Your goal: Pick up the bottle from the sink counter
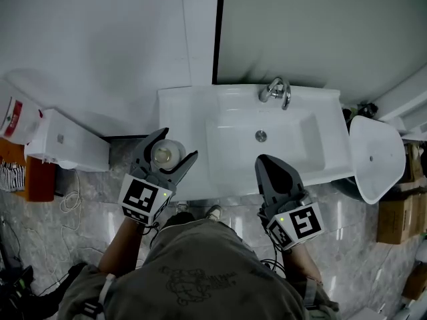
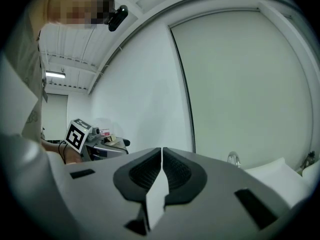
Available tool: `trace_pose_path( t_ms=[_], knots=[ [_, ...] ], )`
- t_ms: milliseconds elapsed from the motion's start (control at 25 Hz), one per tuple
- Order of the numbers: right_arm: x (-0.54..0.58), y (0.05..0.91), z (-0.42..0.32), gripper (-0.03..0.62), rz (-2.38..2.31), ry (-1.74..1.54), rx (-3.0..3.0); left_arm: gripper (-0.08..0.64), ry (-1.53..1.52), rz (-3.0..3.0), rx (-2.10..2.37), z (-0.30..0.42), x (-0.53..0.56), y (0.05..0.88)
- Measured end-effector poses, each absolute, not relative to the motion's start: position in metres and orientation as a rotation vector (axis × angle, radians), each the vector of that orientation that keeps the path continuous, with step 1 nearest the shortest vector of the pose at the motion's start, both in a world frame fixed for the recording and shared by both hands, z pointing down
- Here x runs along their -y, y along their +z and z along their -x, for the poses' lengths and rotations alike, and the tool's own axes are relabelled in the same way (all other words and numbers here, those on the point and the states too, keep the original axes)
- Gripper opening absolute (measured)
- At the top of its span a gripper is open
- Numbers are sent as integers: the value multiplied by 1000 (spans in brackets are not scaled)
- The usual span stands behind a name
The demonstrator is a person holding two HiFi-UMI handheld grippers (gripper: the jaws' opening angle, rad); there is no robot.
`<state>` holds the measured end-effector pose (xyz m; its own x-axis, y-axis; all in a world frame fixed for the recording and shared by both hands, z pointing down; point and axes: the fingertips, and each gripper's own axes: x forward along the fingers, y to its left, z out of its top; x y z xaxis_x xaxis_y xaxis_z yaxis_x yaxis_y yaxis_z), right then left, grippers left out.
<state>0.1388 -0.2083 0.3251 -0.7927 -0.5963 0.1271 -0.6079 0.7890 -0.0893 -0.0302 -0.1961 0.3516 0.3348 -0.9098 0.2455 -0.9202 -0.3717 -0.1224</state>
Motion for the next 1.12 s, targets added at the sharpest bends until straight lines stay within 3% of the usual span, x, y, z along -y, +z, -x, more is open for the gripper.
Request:
trace_pose_path(
  t_ms=[1120],
  knots=[
    [198,347,-117,31,-853,171,2862,345,465,-2493,1723,32,184,370]
  ],
)
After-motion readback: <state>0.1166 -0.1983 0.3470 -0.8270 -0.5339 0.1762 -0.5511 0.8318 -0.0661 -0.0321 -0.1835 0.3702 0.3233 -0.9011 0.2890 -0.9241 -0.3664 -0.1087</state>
